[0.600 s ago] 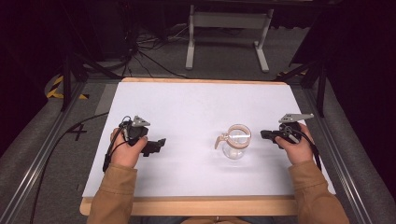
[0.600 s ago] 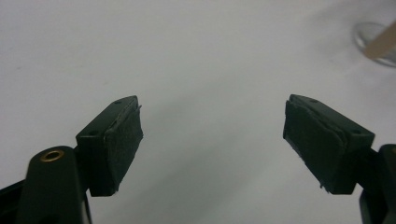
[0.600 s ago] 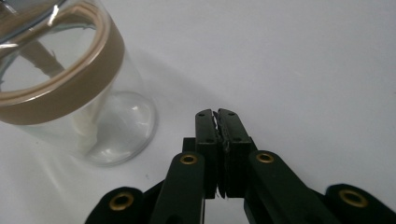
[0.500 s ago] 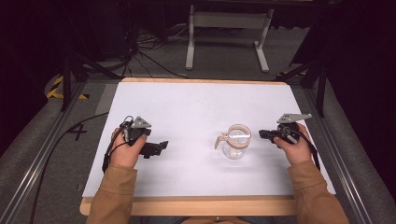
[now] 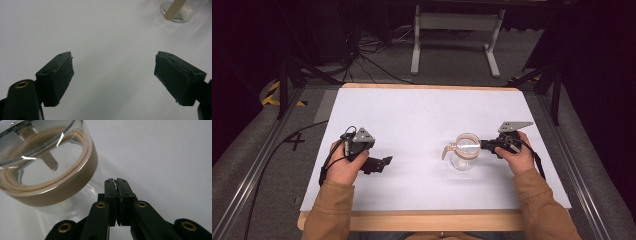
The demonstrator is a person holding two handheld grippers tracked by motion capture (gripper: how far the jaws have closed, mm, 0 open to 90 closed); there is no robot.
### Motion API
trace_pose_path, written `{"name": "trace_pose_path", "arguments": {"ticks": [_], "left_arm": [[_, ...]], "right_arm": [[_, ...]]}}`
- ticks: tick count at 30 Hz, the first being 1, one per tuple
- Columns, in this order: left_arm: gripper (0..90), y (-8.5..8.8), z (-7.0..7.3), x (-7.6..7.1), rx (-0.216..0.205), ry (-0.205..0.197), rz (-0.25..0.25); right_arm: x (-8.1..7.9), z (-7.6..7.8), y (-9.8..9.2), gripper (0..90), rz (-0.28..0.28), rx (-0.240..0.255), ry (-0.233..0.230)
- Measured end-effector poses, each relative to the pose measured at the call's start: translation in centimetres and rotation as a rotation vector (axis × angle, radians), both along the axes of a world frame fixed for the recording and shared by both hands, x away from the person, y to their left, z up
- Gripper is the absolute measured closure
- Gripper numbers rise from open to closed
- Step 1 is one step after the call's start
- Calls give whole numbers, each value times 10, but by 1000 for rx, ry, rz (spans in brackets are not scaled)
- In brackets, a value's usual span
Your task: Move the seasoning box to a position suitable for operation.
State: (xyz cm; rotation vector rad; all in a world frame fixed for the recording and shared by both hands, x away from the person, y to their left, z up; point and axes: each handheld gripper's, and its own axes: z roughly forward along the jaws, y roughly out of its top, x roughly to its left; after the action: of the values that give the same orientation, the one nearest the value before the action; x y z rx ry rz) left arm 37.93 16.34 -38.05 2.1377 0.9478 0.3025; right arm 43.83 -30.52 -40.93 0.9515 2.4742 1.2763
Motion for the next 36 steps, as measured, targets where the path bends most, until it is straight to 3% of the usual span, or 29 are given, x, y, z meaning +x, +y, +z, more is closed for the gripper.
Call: {"name": "trace_pose_path", "arguments": {"ticks": [5, 19, 31, 36], "left_arm": [[161, 1, 0, -3, 12, 4, -12], [163, -4, -2, 0, 32, 17, -44], [163, -15, -4, 9, 27, 30, -70], [165, -22, -4, 15, 20, 37, -82]], "right_arm": [[4, -4, 7, 880, 29, 1, 6], [-1, -4, 11, 900, 23, -24, 1], [-18, 0, 24, 900, 145, -30, 52], [-29, 2, 35, 900, 198, -64, 52]]}}
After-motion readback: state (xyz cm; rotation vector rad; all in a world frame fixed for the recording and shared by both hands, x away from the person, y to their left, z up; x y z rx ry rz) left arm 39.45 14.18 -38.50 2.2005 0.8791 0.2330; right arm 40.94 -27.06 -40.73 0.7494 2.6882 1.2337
